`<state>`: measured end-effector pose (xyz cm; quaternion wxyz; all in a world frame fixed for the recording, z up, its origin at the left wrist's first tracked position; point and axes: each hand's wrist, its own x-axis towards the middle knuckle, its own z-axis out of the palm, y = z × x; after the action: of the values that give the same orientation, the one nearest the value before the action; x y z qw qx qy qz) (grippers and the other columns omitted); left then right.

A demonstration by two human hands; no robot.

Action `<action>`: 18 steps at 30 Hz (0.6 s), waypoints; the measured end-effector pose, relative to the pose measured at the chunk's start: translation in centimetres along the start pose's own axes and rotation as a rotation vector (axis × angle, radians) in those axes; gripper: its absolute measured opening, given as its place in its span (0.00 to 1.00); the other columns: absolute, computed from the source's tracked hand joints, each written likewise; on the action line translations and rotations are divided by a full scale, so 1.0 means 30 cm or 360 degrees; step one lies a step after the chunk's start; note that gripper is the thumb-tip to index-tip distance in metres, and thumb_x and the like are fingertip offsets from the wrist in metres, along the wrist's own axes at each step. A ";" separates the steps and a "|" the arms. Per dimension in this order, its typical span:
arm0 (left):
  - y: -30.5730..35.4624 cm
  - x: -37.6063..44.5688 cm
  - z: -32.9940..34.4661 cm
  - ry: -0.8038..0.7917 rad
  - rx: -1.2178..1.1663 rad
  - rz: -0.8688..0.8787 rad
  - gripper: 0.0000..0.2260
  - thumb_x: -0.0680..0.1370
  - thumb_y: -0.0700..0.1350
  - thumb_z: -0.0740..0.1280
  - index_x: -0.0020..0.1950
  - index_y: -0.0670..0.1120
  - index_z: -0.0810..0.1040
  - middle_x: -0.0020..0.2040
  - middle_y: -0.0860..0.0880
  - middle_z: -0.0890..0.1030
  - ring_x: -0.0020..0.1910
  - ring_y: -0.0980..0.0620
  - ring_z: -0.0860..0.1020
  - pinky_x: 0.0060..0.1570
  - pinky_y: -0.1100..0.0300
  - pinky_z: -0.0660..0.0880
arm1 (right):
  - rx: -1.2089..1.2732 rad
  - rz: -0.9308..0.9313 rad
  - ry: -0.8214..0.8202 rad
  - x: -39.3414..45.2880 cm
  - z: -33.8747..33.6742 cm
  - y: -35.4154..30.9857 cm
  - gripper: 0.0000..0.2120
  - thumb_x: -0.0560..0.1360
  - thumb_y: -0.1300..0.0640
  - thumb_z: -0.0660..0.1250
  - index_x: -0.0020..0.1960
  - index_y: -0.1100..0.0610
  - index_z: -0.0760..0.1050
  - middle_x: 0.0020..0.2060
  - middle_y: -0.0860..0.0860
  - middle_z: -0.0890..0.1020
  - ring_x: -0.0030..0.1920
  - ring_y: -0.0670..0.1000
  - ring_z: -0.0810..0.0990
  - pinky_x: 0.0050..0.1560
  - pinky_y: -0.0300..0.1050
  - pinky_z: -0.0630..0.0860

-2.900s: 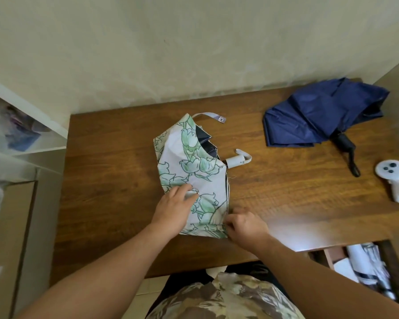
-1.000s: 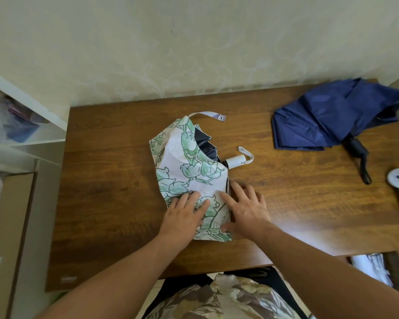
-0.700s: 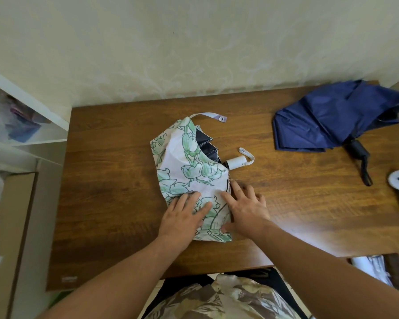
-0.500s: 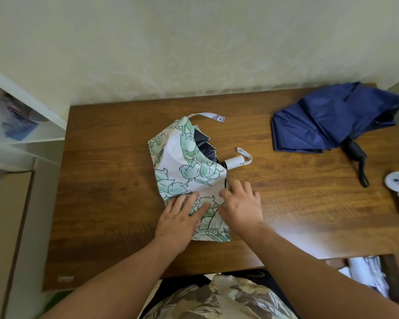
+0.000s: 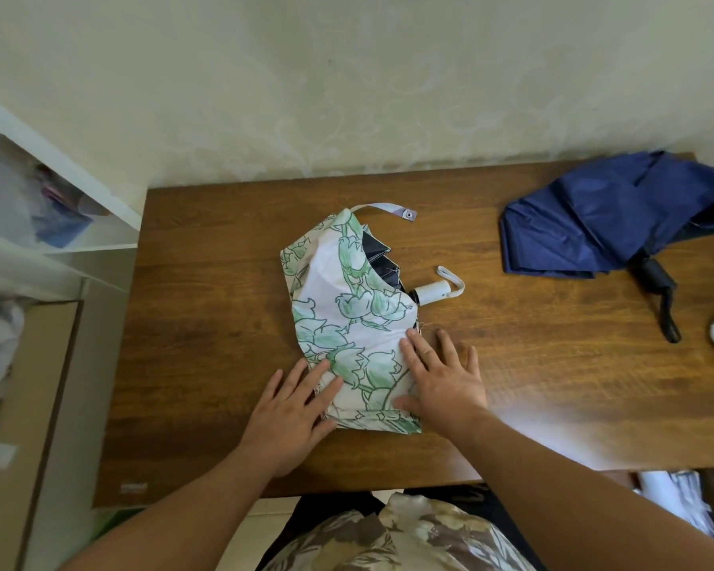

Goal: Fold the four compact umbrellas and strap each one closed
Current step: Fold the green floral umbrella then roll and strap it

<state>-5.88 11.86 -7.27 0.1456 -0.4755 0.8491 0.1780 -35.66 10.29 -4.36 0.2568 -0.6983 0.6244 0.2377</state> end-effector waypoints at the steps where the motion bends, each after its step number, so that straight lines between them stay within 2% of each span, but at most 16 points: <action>1: -0.001 0.004 -0.028 0.0036 -0.0079 0.0002 0.25 0.86 0.65 0.47 0.84 0.64 0.57 0.86 0.59 0.50 0.85 0.50 0.49 0.80 0.45 0.51 | 0.0001 0.0001 -0.0014 0.000 -0.001 0.001 0.47 0.78 0.25 0.50 0.80 0.44 0.24 0.77 0.40 0.23 0.81 0.60 0.29 0.77 0.76 0.39; 2: -0.004 0.010 -0.060 0.0100 -0.0184 -0.0023 0.22 0.87 0.62 0.50 0.81 0.63 0.66 0.84 0.60 0.58 0.83 0.51 0.55 0.78 0.47 0.56 | 0.0003 -0.0004 -0.0023 0.000 -0.004 0.001 0.47 0.78 0.25 0.50 0.80 0.45 0.24 0.77 0.40 0.23 0.81 0.60 0.29 0.77 0.75 0.40; 4: -0.010 0.037 -0.145 0.0273 -0.0522 -0.0267 0.15 0.87 0.56 0.57 0.69 0.57 0.79 0.71 0.58 0.75 0.72 0.52 0.71 0.67 0.52 0.69 | 0.0011 -0.0015 -0.0026 0.002 -0.008 -0.002 0.47 0.78 0.25 0.51 0.80 0.44 0.25 0.77 0.40 0.24 0.81 0.60 0.30 0.78 0.75 0.41; 6: -0.024 0.094 -0.234 0.0540 -0.0911 -0.0731 0.10 0.86 0.52 0.62 0.61 0.53 0.81 0.59 0.54 0.78 0.60 0.50 0.76 0.57 0.54 0.73 | 0.0015 -0.0018 -0.0029 0.003 -0.009 -0.003 0.47 0.78 0.26 0.52 0.81 0.44 0.26 0.78 0.40 0.25 0.81 0.60 0.30 0.78 0.74 0.41; 8: -0.035 0.152 -0.329 0.0715 -0.1338 -0.1139 0.11 0.85 0.52 0.63 0.65 0.51 0.80 0.60 0.52 0.78 0.61 0.49 0.76 0.60 0.51 0.74 | 0.0018 -0.0015 -0.0042 0.006 -0.009 -0.004 0.47 0.78 0.26 0.52 0.81 0.44 0.26 0.78 0.40 0.25 0.81 0.60 0.30 0.78 0.74 0.41; 9: -0.034 0.177 -0.376 0.0691 -0.1601 -0.1256 0.14 0.86 0.53 0.62 0.68 0.51 0.78 0.62 0.52 0.78 0.62 0.50 0.76 0.61 0.51 0.74 | 0.0017 -0.0015 -0.0048 0.007 -0.009 -0.004 0.47 0.78 0.26 0.53 0.81 0.45 0.26 0.78 0.40 0.25 0.81 0.60 0.30 0.78 0.74 0.41; 11: -0.023 0.220 -0.460 0.0532 -0.2021 -0.1301 0.13 0.87 0.55 0.60 0.66 0.51 0.78 0.58 0.54 0.79 0.57 0.52 0.76 0.58 0.54 0.71 | 0.0016 -0.0012 -0.0049 0.008 -0.010 -0.005 0.48 0.78 0.26 0.53 0.81 0.45 0.27 0.78 0.40 0.26 0.81 0.60 0.30 0.78 0.74 0.41; 14: -0.007 0.254 -0.516 0.0322 -0.2237 -0.1238 0.11 0.86 0.57 0.62 0.59 0.53 0.79 0.49 0.57 0.81 0.48 0.57 0.77 0.58 0.55 0.69 | 0.0031 0.0002 -0.0047 0.007 -0.016 -0.009 0.49 0.78 0.26 0.54 0.81 0.45 0.27 0.79 0.40 0.27 0.81 0.60 0.31 0.78 0.74 0.42; 16: -0.004 0.249 -0.512 0.0290 -0.2305 -0.1236 0.12 0.83 0.59 0.67 0.59 0.53 0.81 0.53 0.55 0.83 0.53 0.54 0.79 0.64 0.51 0.72 | 0.0048 -0.0002 -0.0056 0.005 -0.022 -0.015 0.49 0.77 0.26 0.56 0.81 0.45 0.28 0.79 0.40 0.27 0.82 0.61 0.31 0.77 0.75 0.42; 18: -0.002 0.230 -0.497 0.0300 -0.2363 -0.1260 0.09 0.80 0.60 0.71 0.54 0.56 0.82 0.58 0.52 0.85 0.61 0.48 0.80 0.71 0.44 0.72 | 0.0132 -0.0008 -0.0065 0.003 -0.026 -0.015 0.50 0.78 0.28 0.59 0.82 0.44 0.29 0.79 0.39 0.28 0.81 0.60 0.31 0.78 0.74 0.43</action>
<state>-10.47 0.05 3.19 -0.2243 -0.7229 0.2913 0.5850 -35.18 9.74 -3.80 0.2988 -0.6837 0.6266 0.2252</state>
